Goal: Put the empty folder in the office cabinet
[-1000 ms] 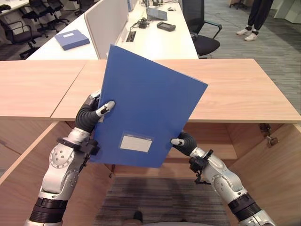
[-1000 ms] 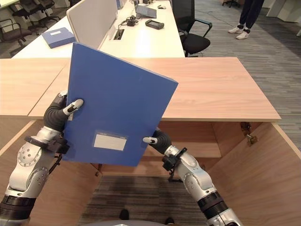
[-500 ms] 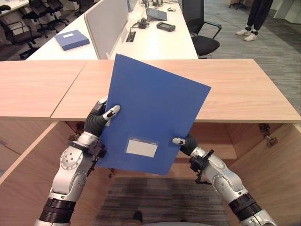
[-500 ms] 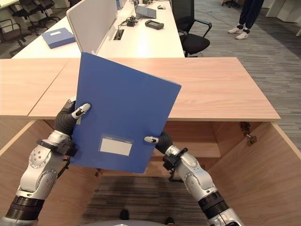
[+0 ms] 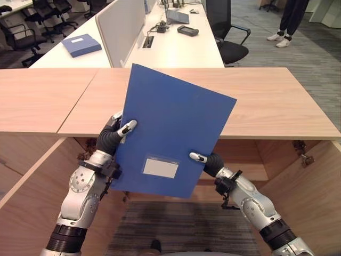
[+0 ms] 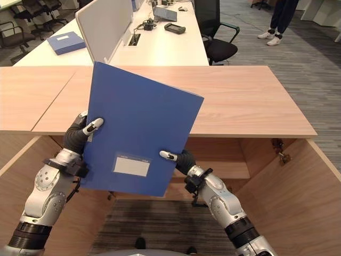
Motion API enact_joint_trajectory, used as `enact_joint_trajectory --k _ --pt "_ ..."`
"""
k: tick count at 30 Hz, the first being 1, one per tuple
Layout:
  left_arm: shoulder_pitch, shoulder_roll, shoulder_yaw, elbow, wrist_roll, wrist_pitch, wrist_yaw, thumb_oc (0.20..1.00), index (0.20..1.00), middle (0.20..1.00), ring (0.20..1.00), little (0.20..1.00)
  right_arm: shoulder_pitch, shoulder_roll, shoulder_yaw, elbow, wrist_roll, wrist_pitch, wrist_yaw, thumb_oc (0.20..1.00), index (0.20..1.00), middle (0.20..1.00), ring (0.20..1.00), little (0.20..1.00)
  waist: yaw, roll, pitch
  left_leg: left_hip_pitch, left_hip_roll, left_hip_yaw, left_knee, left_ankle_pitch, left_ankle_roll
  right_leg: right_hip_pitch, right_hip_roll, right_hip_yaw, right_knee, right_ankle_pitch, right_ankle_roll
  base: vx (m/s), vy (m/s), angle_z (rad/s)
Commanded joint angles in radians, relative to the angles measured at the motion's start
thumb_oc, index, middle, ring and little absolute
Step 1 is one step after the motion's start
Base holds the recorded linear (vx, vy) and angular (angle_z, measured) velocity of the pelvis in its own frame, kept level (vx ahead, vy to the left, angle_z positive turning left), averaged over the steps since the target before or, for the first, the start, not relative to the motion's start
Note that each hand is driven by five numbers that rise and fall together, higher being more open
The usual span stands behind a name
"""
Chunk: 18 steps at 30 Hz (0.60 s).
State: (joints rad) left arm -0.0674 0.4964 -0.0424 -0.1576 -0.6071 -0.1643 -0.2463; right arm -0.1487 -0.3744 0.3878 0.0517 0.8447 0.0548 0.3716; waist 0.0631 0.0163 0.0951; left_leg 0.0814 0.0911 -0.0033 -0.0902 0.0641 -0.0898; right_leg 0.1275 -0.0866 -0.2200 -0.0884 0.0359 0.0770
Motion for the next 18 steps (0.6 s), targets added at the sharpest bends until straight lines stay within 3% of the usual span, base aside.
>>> enact_joint_trajectory --k 1,5,6,7,8,9,15,16,17,18 --pt "-0.097 -0.028 -0.061 -0.002 -0.026 -0.039 -0.004 0.200 0.200 0.200 0.200 0.200 -0.112 0.080 0.095 -0.070 0.020 -0.033 0.077 0.200 0.200 0.200 0.200 0.200 -0.004 -0.024 -0.004 0.057 0.061 0.018 0.003 -0.100 -0.053 0.036 -0.073 -0.003 0.008 -0.056 0.081 0.00 0.000 0.00" --pt "-0.086 -0.029 -0.045 -0.005 -0.021 -0.045 0.000 0.200 0.200 0.200 0.200 0.200 -0.109 0.071 0.090 -0.064 0.013 -0.033 0.083 0.200 0.200 0.200 0.200 0.200 -0.003 -0.025 -0.006 0.057 0.062 0.020 0.003 -0.099 -0.054 0.035 -0.073 -0.004 0.006 -0.054 0.080 0.00 0.000 0.00" --pt "-0.086 -0.030 -0.045 -0.005 -0.021 -0.044 0.000 0.260 0.260 0.260 0.260 0.260 -0.109 0.071 0.091 -0.064 0.013 -0.033 0.083 0.200 0.200 0.200 0.200 0.200 -0.003 -0.025 -0.006 0.057 0.062 0.020 0.003 -0.099 -0.054 0.035 -0.073 -0.004 0.006 -0.054 0.080 0.00 0.000 0.00" --pt "-0.078 -0.024 -0.024 -0.005 -0.009 -0.049 0.001 0.627 0.627 0.627 0.627 0.627 -0.107 0.033 0.077 -0.062 -0.058 -0.034 0.094 0.200 0.200 0.200 0.200 0.200 -0.002 -0.026 -0.007 0.054 0.061 0.019 0.003 -0.100 -0.055 0.034 -0.073 -0.007 0.005 -0.055 0.081 0.00 0.000 0.00" --pt "-0.078 -0.024 -0.024 -0.006 -0.009 -0.049 0.001 0.711 0.711 0.711 0.711 0.711 -0.107 0.033 0.077 -0.062 -0.058 -0.034 0.094 0.200 0.200 0.200 0.200 0.200 -0.002 -0.026 -0.007 0.054 0.061 0.018 0.003 -0.100 -0.055 0.034 -0.073 -0.007 0.005 -0.055 0.081 0.00 0.000 0.00" --pt "-0.069 -0.020 -0.015 -0.007 0.000 -0.050 0.000 1.000 1.000 1.000 1.000 1.000 -0.105 0.011 0.062 -0.063 -0.103 -0.039 0.093 0.200 0.200 0.200 0.200 0.200 0.000 -0.026 -0.007 0.053 0.061 0.017 0.003 -0.100 -0.055 0.034 -0.072 -0.009 0.005 -0.055 0.082 0.00 0.000 0.00" --pt "0.026 -0.030 0.075 -0.005 0.056 -0.073 0.005 1.000 1.000 1.000 1.000 1.000 -0.053 -0.081 -0.048 -0.060 -0.349 -0.066 0.076 0.200 0.200 0.200 0.200 0.200 0.007 -0.029 -0.007 0.047 0.060 0.005 0.003 -0.101 -0.054 0.034 -0.073 -0.016 0.006 -0.059 0.083 0.01 -0.002 0.00" --pt "0.052 -0.032 0.098 0.002 0.075 -0.081 0.011 1.000 1.000 1.000 1.000 1.000 -0.037 -0.096 -0.084 -0.083 -0.415 -0.094 0.052 0.200 0.200 0.200 0.200 0.200 0.007 -0.029 -0.006 0.045 0.060 0.005 0.003 -0.101 -0.053 0.035 -0.074 -0.018 0.006 -0.060 0.083 0.00 0.000 0.00" --pt "0.088 -0.044 0.121 0.033 0.094 -0.093 0.031 1.000 1.000 1.000 1.000 1.000 -0.015 -0.093 -0.156 -0.085 -0.481 -0.156 -0.033 0.200 0.200 0.200 0.200 0.200 0.007 -0.026 -0.004 0.045 0.059 0.004 0.003 -0.102 -0.052 0.034 -0.075 -0.018 0.007 -0.059 0.084 0.00 0.000 0.00" --pt "0.088 -0.044 0.119 0.034 0.094 -0.094 0.031 1.000 1.000 1.000 1.000 1.000 -0.012 -0.093 -0.156 -0.086 -0.483 -0.157 -0.035 0.200 0.200 0.200 0.200 0.200 0.008 -0.026 -0.005 0.045 0.059 0.004 0.003 -0.102 -0.052 0.034 -0.075 -0.018 0.007 -0.060 0.084 0.00 0.000 0.00"
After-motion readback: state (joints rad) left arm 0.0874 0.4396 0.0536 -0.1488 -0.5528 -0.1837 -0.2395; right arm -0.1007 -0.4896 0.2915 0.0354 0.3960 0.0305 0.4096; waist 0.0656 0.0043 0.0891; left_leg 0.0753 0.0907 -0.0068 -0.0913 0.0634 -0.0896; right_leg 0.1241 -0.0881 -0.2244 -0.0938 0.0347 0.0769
